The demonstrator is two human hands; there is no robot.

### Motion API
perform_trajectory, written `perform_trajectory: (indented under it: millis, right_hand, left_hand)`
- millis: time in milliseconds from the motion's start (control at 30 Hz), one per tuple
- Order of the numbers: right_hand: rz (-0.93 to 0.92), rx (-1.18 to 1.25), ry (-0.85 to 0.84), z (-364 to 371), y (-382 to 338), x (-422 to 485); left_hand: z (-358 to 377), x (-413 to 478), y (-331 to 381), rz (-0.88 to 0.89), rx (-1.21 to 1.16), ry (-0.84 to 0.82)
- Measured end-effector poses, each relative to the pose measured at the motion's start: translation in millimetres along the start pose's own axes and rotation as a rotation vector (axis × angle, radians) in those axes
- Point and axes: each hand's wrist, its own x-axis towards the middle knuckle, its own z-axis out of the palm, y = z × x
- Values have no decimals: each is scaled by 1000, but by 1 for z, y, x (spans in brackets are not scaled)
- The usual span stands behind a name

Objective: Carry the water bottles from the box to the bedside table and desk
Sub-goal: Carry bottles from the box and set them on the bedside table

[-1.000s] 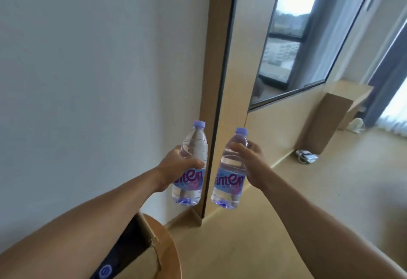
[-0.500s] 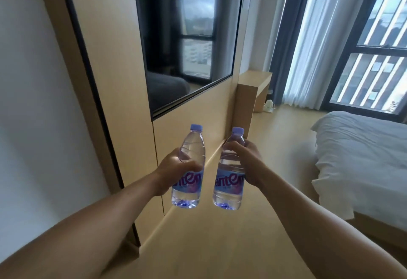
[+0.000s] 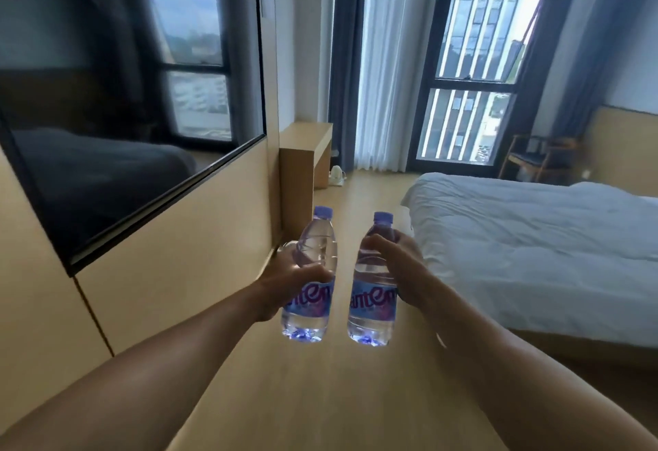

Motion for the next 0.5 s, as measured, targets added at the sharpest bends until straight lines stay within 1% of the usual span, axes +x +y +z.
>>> perform_trajectory:
  millis: [233, 333, 500]
  right_hand:
    - [-31, 17, 221, -48, -12, 71]
    - [-48, 1, 295, -78, -15, 99]
    - [-64, -14, 376, -144, -16, 153]
  left_hand:
    - [18, 132, 3, -8, -7, -141]
    - [42, 179, 5, -20, 13, -207]
    - [100, 255, 14, -13, 38, -258]
